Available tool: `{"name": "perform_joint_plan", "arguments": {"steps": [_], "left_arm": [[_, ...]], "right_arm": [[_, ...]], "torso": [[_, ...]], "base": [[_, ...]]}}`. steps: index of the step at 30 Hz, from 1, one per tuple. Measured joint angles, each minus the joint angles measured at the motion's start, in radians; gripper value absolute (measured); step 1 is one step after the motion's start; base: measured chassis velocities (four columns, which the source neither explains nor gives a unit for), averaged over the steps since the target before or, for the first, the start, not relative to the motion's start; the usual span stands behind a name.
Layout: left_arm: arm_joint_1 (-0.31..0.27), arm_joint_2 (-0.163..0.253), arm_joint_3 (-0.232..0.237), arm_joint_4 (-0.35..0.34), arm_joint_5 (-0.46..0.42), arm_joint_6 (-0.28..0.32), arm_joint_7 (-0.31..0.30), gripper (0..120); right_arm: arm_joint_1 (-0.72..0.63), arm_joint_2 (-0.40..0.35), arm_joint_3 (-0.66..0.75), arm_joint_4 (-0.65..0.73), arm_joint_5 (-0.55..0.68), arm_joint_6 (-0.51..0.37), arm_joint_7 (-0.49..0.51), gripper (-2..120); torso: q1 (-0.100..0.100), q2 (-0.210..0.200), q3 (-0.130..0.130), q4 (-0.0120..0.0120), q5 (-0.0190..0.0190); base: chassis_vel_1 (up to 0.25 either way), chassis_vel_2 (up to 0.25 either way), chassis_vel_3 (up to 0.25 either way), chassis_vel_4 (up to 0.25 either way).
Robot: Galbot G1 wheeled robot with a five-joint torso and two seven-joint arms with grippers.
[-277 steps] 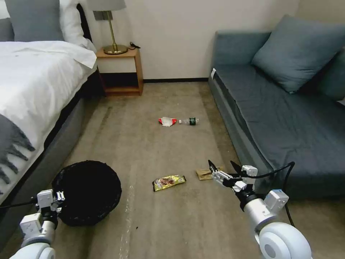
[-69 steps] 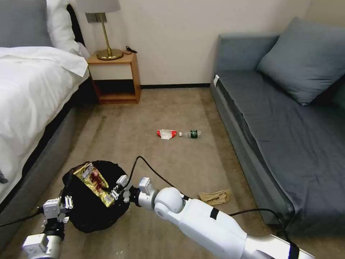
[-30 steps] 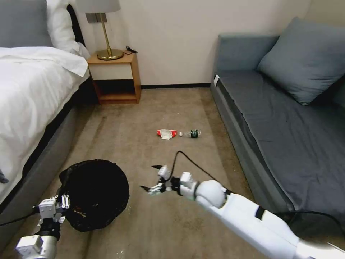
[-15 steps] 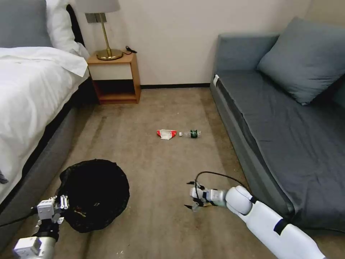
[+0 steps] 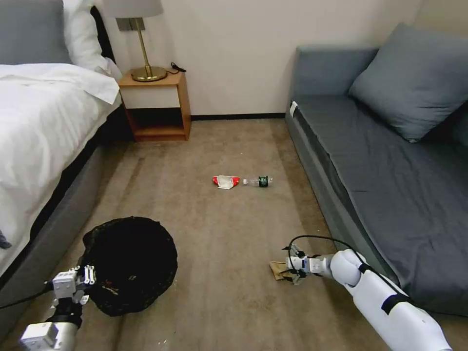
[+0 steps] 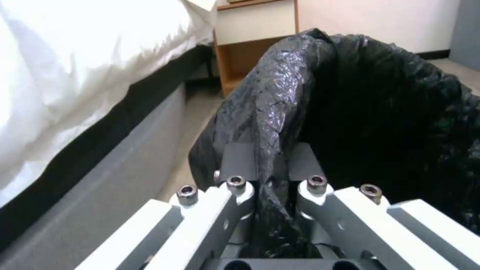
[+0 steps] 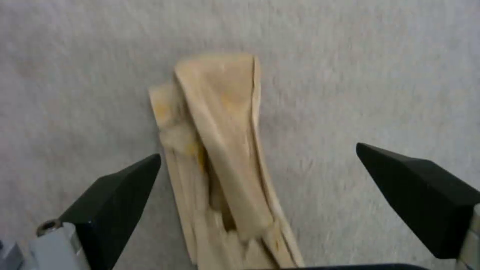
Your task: Pick up the trash bin, then pick up the garbage on the floor and place it into the trash bin.
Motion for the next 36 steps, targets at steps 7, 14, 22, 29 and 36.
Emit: {"name": "perform_joint_plan", "arguments": {"steps": [7, 14, 22, 29, 36], "left_arm": [[-0.001, 0.000, 0.001, 0.000, 0.001, 0.000, 0.000, 6], [-0.001, -0.001, 0.000, -0.001, 0.001, 0.000, 0.000, 6], [0.002, -0.005, -0.006, -0.005, 0.001, 0.001, 0.002, 6], [0.000, -0.020, -0.002, -0.005, 0.010, -0.001, 0.004, 6], [0.009, -0.033, -0.001, -0.009, 0.024, -0.010, 0.004, 6]], "right_arm": [[0.019, 0.013, 0.007, -0.050, -0.012, 0.013, -0.001, 100], [0.052, 0.036, 0.019, -0.112, -0.015, 0.025, -0.013, 78], [0.064, 0.043, 0.022, -0.135, -0.018, 0.040, -0.042, 50], [0.052, 0.044, 0.023, -0.123, -0.019, 0.053, -0.045, 23], [0.049, 0.052, 0.031, -0.144, -0.018, 0.074, -0.044, 0]], "torso": [[0.000, 0.000, 0.000, 0.0000, 0.0000], [0.000, 0.000, 0.000, 0.0002, 0.0000], [0.000, 0.000, 0.000, 0.0001, 0.0000], [0.000, 0.000, 0.000, 0.0001, 0.0000], [0.000, 0.000, 0.000, 0.0001, 0.0000]], "base": [[0.000, 0.000, 0.000, 0.000], [0.000, 0.000, 0.000, 0.000], [0.000, 0.000, 0.000, 0.000], [0.000, 0.000, 0.000, 0.000], [0.000, 0.000, 0.000, 0.000]]}}
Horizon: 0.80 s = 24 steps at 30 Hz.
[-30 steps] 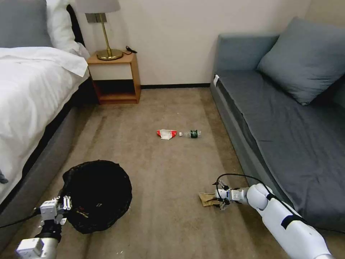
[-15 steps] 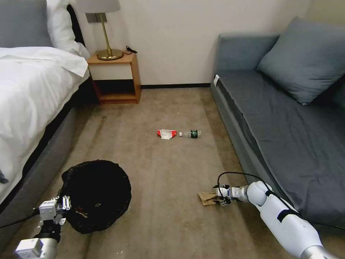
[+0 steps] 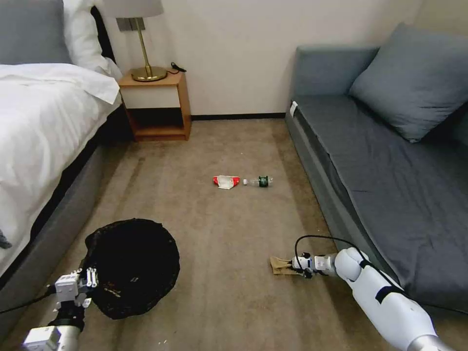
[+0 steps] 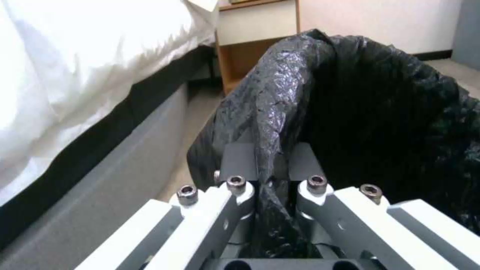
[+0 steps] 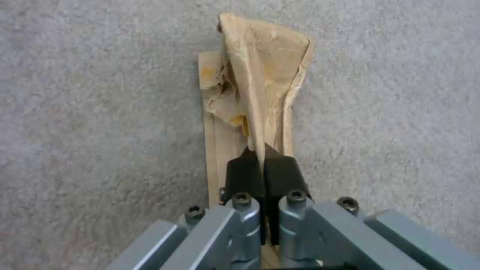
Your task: Pick up the trash bin, then pick up the garbage on the floor and place it into the trash bin.
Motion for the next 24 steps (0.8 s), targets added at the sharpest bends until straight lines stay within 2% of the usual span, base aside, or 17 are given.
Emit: {"name": "perform_joint_plan", "arguments": {"steps": [7, 11, 12, 14, 16, 22, 24], "left_arm": [[0.005, -0.008, 0.000, -0.007, 0.009, -0.001, -0.001, 6], [0.005, -0.012, -0.001, -0.009, 0.011, -0.002, -0.001, 6], [0.005, -0.012, -0.001, -0.009, 0.011, -0.002, -0.001, 6], [0.004, -0.013, 0.000, -0.007, 0.012, -0.003, -0.002, 6], [0.001, -0.015, 0.004, -0.006, 0.014, -0.003, -0.005, 6], [-0.006, -0.016, 0.008, -0.010, 0.013, 0.006, -0.007, 6], [-0.011, -0.016, 0.010, -0.009, 0.013, 0.009, -0.007, 6]], "right_arm": [[0.003, 0.000, 0.004, -0.006, 0.026, 0.012, 0.003, 0], [0.021, -0.004, -0.009, 0.057, 0.197, -0.001, -0.003, 0], [0.021, -0.004, -0.009, 0.057, 0.197, -0.001, -0.003, 0], [0.024, -0.002, -0.024, 0.092, 0.277, -0.013, -0.004, 0], [0.028, 0.003, -0.071, 0.176, 0.409, -0.042, 0.015, 0], [0.044, 0.022, -0.163, 0.294, 0.532, -0.065, 0.060, 0], [0.050, 0.032, -0.228, 0.364, 0.596, -0.076, 0.127, 0]], "torso": [[0.000, 0.000, 0.000, -0.0001, 0.0001], [0.000, 0.000, 0.000, -0.0001, -0.0002], [0.000, 0.000, 0.000, -0.0001, -0.0002], [0.000, 0.000, 0.000, 0.0000, -0.0001], [0.000, 0.000, 0.000, 0.0000, -0.0003], [0.000, 0.000, 0.000, 0.0001, -0.0003], [0.000, 0.000, 0.000, 0.0001, 0.0000]], "base": [[0.000, 0.000, 0.000, 0.000], [0.000, 0.000, 0.000, 0.000], [0.000, 0.000, 0.000, 0.000], [0.000, 0.000, 0.000, 0.000], [0.000, 0.000, 0.000, 0.000], [0.000, 0.000, 0.000, 0.000], [0.000, 0.000, 0.000, 0.000]]}}
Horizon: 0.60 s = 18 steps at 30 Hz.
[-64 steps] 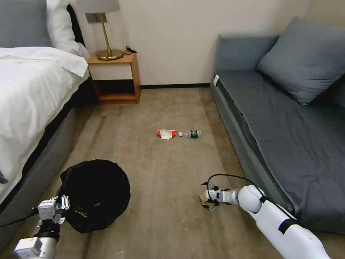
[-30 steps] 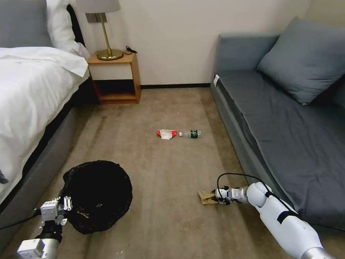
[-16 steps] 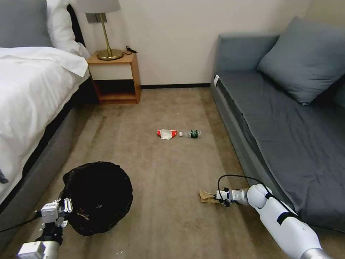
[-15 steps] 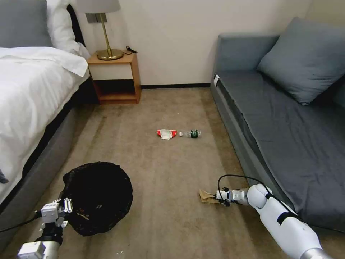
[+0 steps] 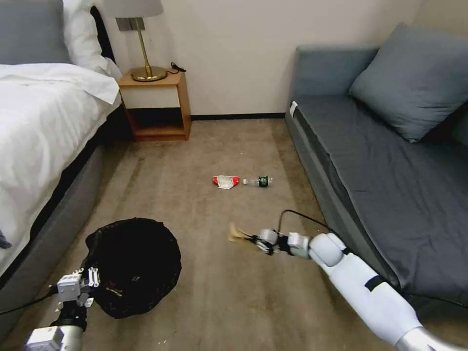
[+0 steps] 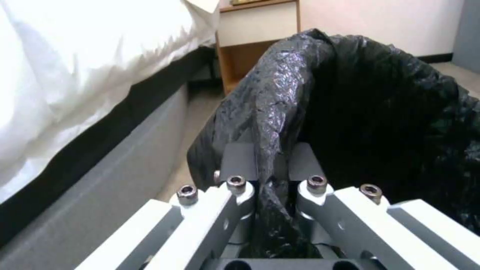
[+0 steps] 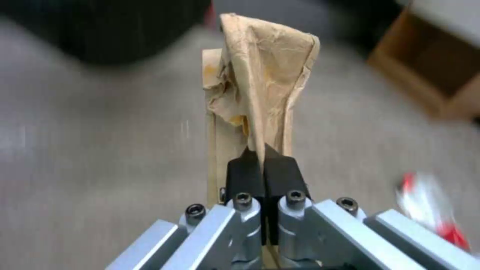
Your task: Pick up the trash bin, then pick up the garbage on the floor and place it into the trash bin.
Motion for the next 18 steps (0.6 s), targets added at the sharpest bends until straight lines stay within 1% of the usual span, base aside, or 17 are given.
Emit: {"name": "perform_joint_plan", "arguments": {"steps": [2, 3, 5, 6, 7, 8, 11, 12, 13, 16, 18], "left_arm": [[-0.005, -0.002, 0.002, 0.005, 0.000, 0.001, 0.000, 6], [-0.005, -0.002, 0.002, 0.005, 0.000, 0.001, 0.000, 6], [-0.006, -0.003, 0.003, 0.008, 0.000, 0.001, 0.000, 6], [-0.007, -0.003, 0.003, 0.008, 0.000, 0.001, 0.000, 6], [-0.006, -0.004, 0.004, 0.008, 0.000, 0.001, -0.001, 6], [-0.006, -0.004, 0.004, 0.008, 0.000, 0.001, -0.001, 6], [-0.007, -0.007, 0.005, 0.000, 0.000, 0.005, -0.001, 6], [-0.007, -0.008, 0.005, -0.003, 0.000, 0.007, -0.002, 6], [-0.007, -0.008, 0.005, -0.003, 0.000, 0.007, -0.002, 6], [-0.009, -0.008, 0.006, -0.012, -0.001, 0.012, -0.004, 6], [-0.009, -0.008, 0.006, -0.012, -0.001, 0.012, -0.004, 6]], "right_arm": [[0.012, 0.011, -0.054, 0.064, 0.074, -0.008, 0.064, 0], [0.012, 0.011, -0.054, 0.064, 0.074, -0.008, 0.064, 0], [0.027, 0.021, -0.105, 0.115, 0.146, -0.009, 0.127, 0], [0.030, 0.024, -0.119, 0.127, 0.167, -0.009, 0.142, 0], [0.036, 0.037, -0.169, 0.161, 0.244, -0.014, 0.200, 0], [0.036, 0.037, -0.169, 0.161, 0.244, -0.014, 0.200, 0], [0.030, 0.097, -0.237, 0.179, 0.357, -0.014, 0.284, 0], [0.026, 0.117, -0.249, 0.179, 0.379, -0.013, 0.299, 0], [0.026, 0.117, -0.249, 0.179, 0.379, -0.013, 0.299, 0], [0.009, 0.184, -0.310, 0.185, 0.442, -0.006, 0.345, 0], [0.008, 0.194, -0.318, 0.185, 0.447, -0.004, 0.349, 0]], "torso": [[0.000, 0.000, 0.000, 0.0000, -0.0002], [0.000, 0.000, 0.000, 0.0000, -0.0002], [0.000, 0.000, 0.000, 0.0001, -0.0003], [0.000, 0.000, 0.000, 0.0001, -0.0003], [0.000, 0.000, 0.000, 0.0001, -0.0003], [0.000, 0.000, 0.000, 0.0001, -0.0003], [0.000, 0.000, 0.000, 0.0000, -0.0002], [0.000, 0.000, 0.000, 0.0000, -0.0001], [0.000, 0.000, 0.000, 0.0000, -0.0001], [0.000, 0.000, 0.000, 0.0000, 0.0000], [0.000, 0.000, 0.000, 0.0000, -0.0002]], "base": [[0.000, 0.000, 0.000, 0.000], [0.000, 0.000, 0.000, 0.000], [0.000, 0.000, 0.000, 0.000], [0.000, 0.000, 0.000, 0.000], [0.000, 0.000, 0.000, 0.000], [0.000, 0.000, 0.000, 0.000], [0.000, 0.000, 0.000, 0.000], [0.000, 0.000, 0.000, 0.000], [0.000, 0.000, 0.000, 0.000], [0.000, 0.000, 0.000, 0.000], [0.000, 0.000, 0.000, 0.000]]}}
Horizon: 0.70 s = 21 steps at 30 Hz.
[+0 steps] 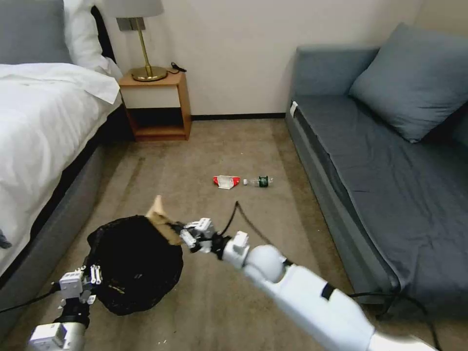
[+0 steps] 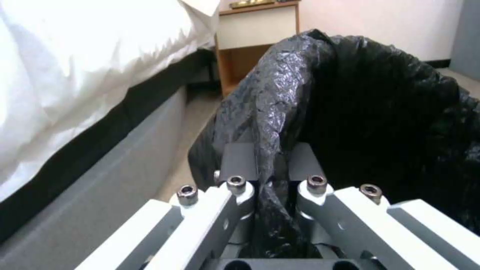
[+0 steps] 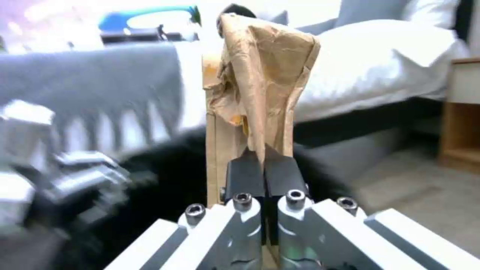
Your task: Pick up the trash bin, then pick up the garbage on the floor and place it into the trash bin.
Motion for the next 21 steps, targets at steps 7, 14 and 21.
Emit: {"name": "perform_joint_plan", "arguments": {"steps": [7, 14, 21], "left_arm": [[0.001, -0.009, 0.003, -0.014, -0.001, -0.002, -0.007, 6], [0.010, 0.005, -0.004, -0.019, -0.003, -0.012, -0.007, 6], [0.000, 0.007, 0.001, -0.018, -0.008, -0.012, -0.007, 6]], "right_arm": [[-0.030, 0.103, -0.049, -0.100, -0.100, 0.026, 0.007, 0], [-0.038, 0.114, -0.060, -0.170, -0.225, 0.053, 0.037, 3], [-0.057, 0.135, -0.060, -0.214, -0.289, 0.080, 0.076, 33]], "torso": [[0.000, 0.000, 0.000, 0.0000, 0.0000], [0.000, 0.000, 0.000, 0.0000, 0.0001], [0.000, 0.000, 0.000, -0.0001, 0.0001]], "base": [[0.000, 0.000, 0.000, 0.000], [0.000, 0.000, 0.000, 0.000], [0.000, 0.000, 0.000, 0.000]]}}
